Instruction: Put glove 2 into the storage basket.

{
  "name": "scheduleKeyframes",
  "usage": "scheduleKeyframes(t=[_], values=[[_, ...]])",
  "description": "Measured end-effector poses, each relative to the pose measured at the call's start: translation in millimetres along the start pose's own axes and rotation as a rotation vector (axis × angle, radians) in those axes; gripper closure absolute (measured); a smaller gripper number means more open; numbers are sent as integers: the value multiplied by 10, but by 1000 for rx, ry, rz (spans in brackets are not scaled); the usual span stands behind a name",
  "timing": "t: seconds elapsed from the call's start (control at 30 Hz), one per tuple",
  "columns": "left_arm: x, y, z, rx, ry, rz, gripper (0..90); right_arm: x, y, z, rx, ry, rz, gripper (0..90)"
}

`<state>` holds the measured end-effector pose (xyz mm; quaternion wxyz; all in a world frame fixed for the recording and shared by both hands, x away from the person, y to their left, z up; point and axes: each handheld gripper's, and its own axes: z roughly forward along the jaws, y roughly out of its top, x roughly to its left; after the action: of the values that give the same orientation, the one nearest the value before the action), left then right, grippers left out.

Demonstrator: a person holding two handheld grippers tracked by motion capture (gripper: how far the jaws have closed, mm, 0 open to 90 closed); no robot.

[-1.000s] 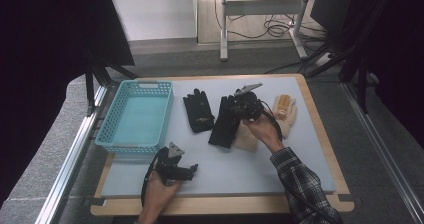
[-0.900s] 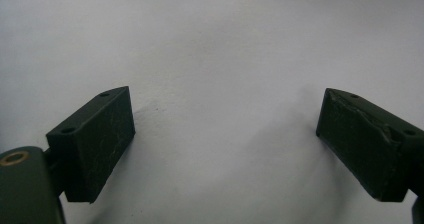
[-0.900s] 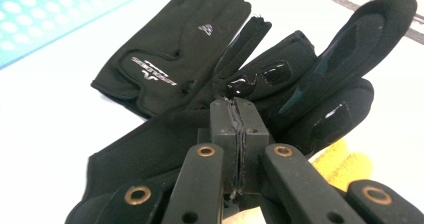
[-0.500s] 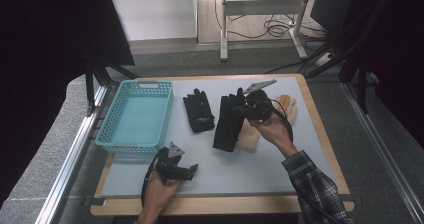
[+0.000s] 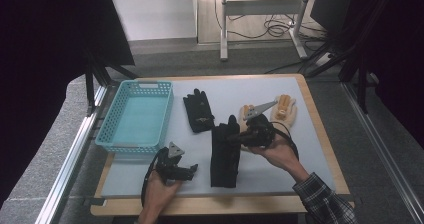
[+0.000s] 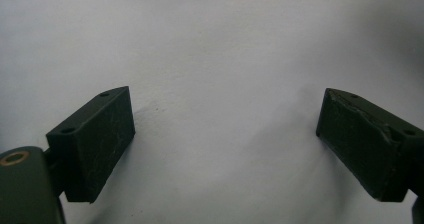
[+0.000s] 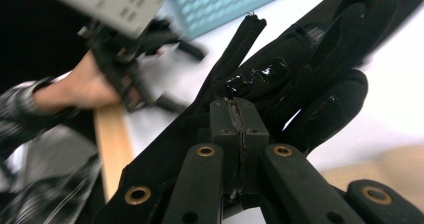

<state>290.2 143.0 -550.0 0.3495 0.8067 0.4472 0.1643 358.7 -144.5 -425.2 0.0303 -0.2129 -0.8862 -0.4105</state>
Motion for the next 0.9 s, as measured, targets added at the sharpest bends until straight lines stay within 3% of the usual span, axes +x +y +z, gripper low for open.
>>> scheduleKeyframes(t=[0.03, 0.07, 0.13, 0.3, 0.43, 0.57, 0.9], values=[[0, 0, 0, 0, 0, 0, 86, 11, -82, 96, 26, 28, -4, 877], [0, 0, -1, 1, 0, 0, 86, 11, -82, 96, 26, 28, -4, 877], [1, 0, -1, 1, 0, 1, 86, -33, -201, 256, 66, 49, 10, 877], [0, 0, -1, 1, 0, 0, 86, -134, -320, 437, 93, 56, 26, 874], [3, 0, -4, 5, 0, 5, 86, -186, -388, 559, 102, 25, 14, 832], [3, 0, -4, 6, 0, 5, 86, -207, -362, 524, 67, -22, 11, 732], [1, -1, -4, 5, -1, 2, 86, -273, -242, 543, 49, -115, -26, 590]])
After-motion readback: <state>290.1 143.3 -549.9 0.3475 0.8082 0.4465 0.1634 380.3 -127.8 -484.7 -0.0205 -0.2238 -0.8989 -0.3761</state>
